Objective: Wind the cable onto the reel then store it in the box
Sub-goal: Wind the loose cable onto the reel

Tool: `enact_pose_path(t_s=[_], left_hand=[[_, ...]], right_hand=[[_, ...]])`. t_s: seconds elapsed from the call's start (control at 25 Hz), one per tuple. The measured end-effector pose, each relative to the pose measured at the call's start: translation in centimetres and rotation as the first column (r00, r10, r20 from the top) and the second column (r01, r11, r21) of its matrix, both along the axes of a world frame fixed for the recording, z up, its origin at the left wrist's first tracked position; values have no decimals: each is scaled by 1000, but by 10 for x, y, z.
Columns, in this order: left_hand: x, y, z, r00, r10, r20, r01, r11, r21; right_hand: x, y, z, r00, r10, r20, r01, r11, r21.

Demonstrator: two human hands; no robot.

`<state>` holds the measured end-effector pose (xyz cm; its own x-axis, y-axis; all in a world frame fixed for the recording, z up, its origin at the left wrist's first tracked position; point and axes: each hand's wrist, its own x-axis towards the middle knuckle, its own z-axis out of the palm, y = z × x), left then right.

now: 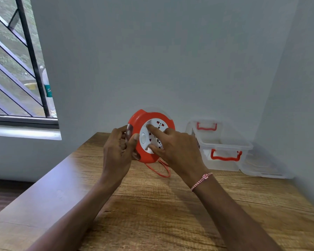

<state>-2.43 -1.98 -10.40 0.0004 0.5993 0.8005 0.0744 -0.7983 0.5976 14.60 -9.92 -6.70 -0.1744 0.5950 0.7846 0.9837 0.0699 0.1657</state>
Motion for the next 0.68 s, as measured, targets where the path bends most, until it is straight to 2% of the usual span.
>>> enact_pose_path(t_s=[0.12,0.2,0.24,0.28,0.32,0.36,0.4,0.44,0.48,0.52,0.56,0.6,0.64,0.68], left_hand=[[-1,-3,1,1000,-9,-20,9,1000,27],[-1,-3,0,1000,-12,-27,13,999,50],[0,-4,-1,999,-5,-33,7,998,59],[1,-4,-1,999,3,-42,-1,998,63],[2,-3,-2,999,10,-53,-6,998,68],[4,-3,-3,998,18,-61,-13,997,78],[5,-3,-4,997,28,-65,-23,996,87],[4,-2,-4,997,38,-64,-32,996,89],[3,-1,-4,997,47,-56,-42,996,83],[2,0,-3,998,50,-39,-47,997,68],[0,1,-2,999,42,-16,-41,998,43],[-1,1,-1,999,32,6,-32,999,14],[-2,2,0,999,27,24,-26,1000,-9],[-2,3,0,999,23,34,-23,1000,-22]], right_hand=[[-3,-2,-2,997,5,-74,-1,999,54],[-12,-1,-2,939,20,-343,-5,999,45],[-17,0,-2,824,32,-566,-24,999,21],[-23,3,-1,590,60,-805,-88,996,10],[-28,5,-1,254,91,-963,-187,981,44],[-30,5,0,-58,90,-994,-264,959,103],[-29,5,0,-250,66,-966,-324,934,148],[-28,3,1,-313,38,-949,-375,913,160],[-26,1,2,-288,31,-957,-413,897,154],[-23,-2,3,-167,56,-984,-421,899,122],[-19,-3,4,88,85,-992,-369,928,47],[-14,-4,3,430,83,-899,-235,972,-23],[-10,-5,2,719,55,-692,-89,996,-14],[-7,-5,1,883,40,-468,-26,999,37]])
